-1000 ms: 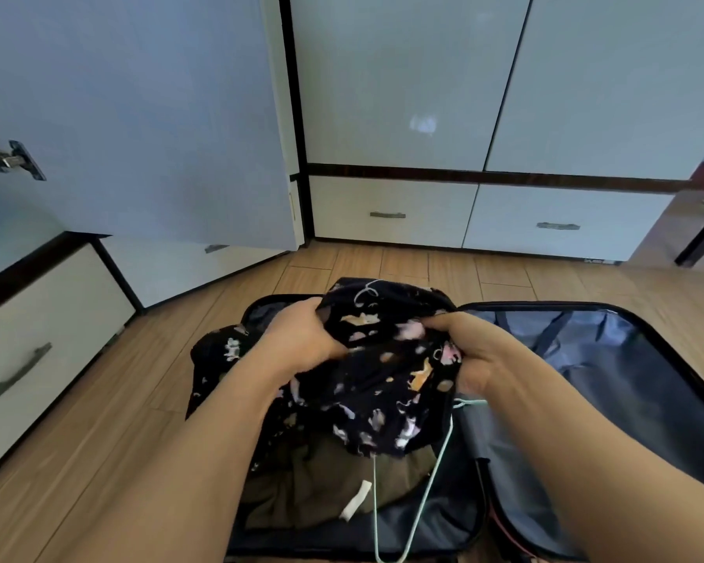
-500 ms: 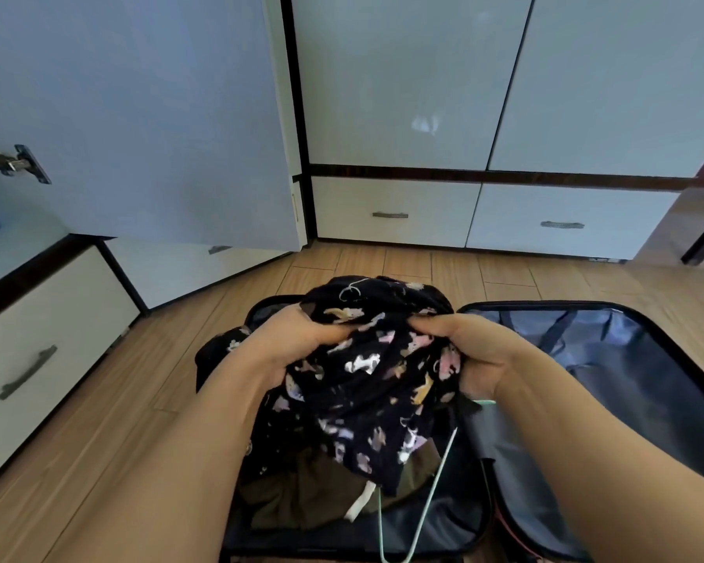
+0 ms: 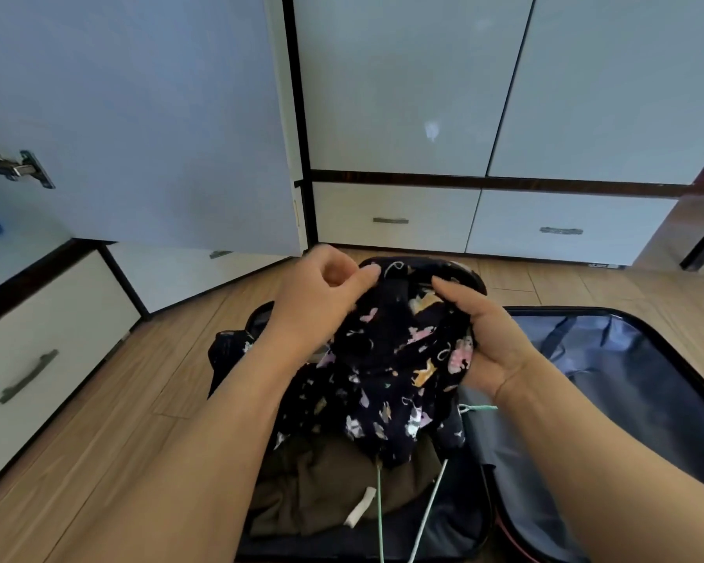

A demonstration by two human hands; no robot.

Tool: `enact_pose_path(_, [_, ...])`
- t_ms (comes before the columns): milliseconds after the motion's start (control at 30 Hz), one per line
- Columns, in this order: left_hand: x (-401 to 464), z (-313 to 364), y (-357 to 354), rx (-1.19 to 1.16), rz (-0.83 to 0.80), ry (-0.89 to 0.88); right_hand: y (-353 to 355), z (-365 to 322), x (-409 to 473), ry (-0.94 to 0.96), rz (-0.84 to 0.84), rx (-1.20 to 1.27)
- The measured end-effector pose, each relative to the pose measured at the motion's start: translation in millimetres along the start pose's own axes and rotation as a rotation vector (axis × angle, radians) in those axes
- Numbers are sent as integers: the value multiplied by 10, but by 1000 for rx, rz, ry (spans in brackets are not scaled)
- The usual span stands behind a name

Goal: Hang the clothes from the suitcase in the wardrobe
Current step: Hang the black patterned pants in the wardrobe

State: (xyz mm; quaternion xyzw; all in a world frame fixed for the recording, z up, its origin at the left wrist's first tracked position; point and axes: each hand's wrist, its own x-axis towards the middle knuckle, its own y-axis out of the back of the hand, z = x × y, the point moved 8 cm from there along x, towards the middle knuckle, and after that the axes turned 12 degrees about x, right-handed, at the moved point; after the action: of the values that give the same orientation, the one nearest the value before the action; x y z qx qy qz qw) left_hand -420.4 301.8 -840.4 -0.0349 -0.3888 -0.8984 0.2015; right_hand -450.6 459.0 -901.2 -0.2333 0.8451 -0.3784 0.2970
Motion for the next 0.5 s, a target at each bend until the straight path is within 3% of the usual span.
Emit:
enact_pose_path(67, [-73,-23,-224,-117,-272,92,-54,-1,-12,7,-41,52])
enact_pose_path(133, [-229,16,-454,-443,-555,223,-104,-14,-25,25,-67,97])
enact_pose_path(200, [-314,109,-541,-548,-677,206,-155,-28,-31,26,-76,76])
enact_pose_path(333, [-201,52,-374,-261,-503,74,-52,-86,-2,46,-5,7])
enact_pose_path(400, [-85,-49,-199,-387,-330,138,76,-179,-16,105,35,61])
enact_pose_path(500, [88,-473,322,-669,145,302,294,-323,-33,177,63,162])
